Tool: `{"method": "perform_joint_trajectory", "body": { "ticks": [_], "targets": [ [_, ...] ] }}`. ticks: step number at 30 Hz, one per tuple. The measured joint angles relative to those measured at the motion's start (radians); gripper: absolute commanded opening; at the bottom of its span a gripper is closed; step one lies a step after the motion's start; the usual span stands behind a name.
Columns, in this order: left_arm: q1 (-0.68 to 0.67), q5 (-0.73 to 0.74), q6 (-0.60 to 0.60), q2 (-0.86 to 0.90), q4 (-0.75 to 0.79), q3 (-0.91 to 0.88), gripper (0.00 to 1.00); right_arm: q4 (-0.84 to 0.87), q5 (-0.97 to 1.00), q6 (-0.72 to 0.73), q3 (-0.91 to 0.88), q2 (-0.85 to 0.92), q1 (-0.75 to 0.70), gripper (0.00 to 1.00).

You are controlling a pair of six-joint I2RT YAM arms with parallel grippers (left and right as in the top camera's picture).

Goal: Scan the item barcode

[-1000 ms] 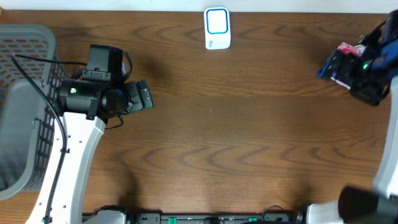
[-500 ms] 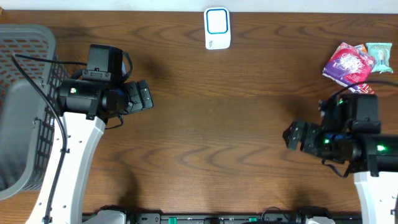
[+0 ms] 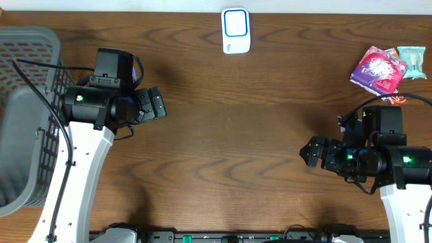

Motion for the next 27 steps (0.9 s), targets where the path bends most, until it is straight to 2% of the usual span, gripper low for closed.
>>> {"method": "perform_joint_trajectory", "body": {
  "ticks": [10,19,23,27],
  "targets": [
    [0.000,0.000,0.000,0.000,0.000,0.000,0.98,0.005,0.006,0.000,0.000,0.000,0.000,0.99],
    [0.000,0.000,0.000,0.000,0.000,0.000,0.98,0.141,0.017,-0.053,-0.003,0.000,0.000,0.99],
    [0.000,0.000,0.000,0.000,0.000,0.000,0.98,0.238,0.007,-0.108,-0.044,-0.013,0.006,0.99],
    [0.000,0.000,0.000,0.000,0.000,0.000,0.98,0.447,-0.028,-0.183,-0.168,-0.075,0.006,0.99]
  ]
}}
